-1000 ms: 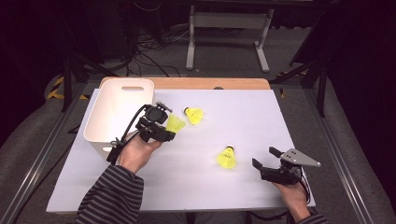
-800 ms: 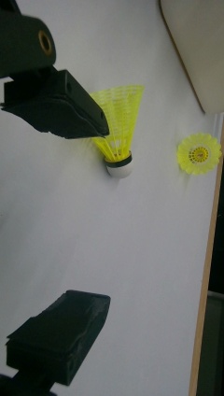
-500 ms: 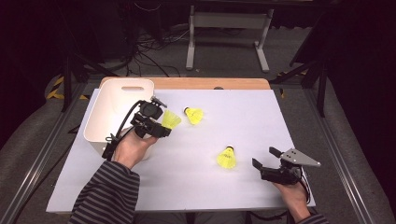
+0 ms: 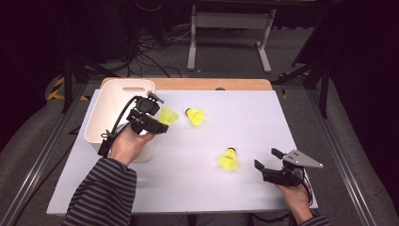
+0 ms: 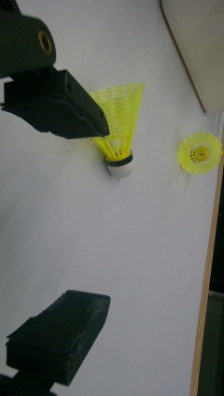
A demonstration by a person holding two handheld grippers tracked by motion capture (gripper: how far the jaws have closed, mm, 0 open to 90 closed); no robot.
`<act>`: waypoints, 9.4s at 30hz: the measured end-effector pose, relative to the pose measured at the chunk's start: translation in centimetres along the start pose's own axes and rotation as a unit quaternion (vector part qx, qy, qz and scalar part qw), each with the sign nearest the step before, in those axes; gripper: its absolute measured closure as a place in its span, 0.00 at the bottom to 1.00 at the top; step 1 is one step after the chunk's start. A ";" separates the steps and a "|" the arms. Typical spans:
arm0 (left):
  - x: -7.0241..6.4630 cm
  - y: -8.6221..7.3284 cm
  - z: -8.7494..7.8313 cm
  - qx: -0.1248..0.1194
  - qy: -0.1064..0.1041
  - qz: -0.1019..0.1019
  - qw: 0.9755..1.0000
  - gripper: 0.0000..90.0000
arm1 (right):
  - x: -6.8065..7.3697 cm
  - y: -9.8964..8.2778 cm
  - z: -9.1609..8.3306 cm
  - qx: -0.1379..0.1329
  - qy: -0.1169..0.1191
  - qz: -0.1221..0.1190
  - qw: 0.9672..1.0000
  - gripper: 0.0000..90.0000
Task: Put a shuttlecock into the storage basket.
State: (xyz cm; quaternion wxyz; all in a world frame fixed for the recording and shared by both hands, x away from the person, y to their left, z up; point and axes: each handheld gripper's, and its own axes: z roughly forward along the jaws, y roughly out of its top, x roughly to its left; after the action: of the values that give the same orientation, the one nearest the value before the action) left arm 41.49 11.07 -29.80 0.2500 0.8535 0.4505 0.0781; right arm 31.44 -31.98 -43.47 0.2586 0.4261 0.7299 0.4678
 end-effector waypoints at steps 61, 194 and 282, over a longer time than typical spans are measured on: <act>6.4 -2.6 -2.9 -0.017 0.042 -0.085 0.995 0.72 | 0.0 0.0 -0.1 0.000 -0.001 0.001 1.000 0.18; 11.2 -0.5 2.7 0.005 0.058 -0.140 0.988 0.42 | 0.0 0.1 0.2 -0.005 0.001 -0.003 1.000 0.18; 3.2 1.2 0.3 -0.040 -0.003 -0.044 0.998 0.45 | 0.1 0.1 0.0 -0.008 0.002 -0.001 1.000 0.18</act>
State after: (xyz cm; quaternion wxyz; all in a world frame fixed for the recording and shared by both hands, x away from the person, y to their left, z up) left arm 44.33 12.97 -29.69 0.2888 0.8225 0.4829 0.0825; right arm 31.46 -31.89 -43.34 0.2611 0.4223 0.7271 0.4741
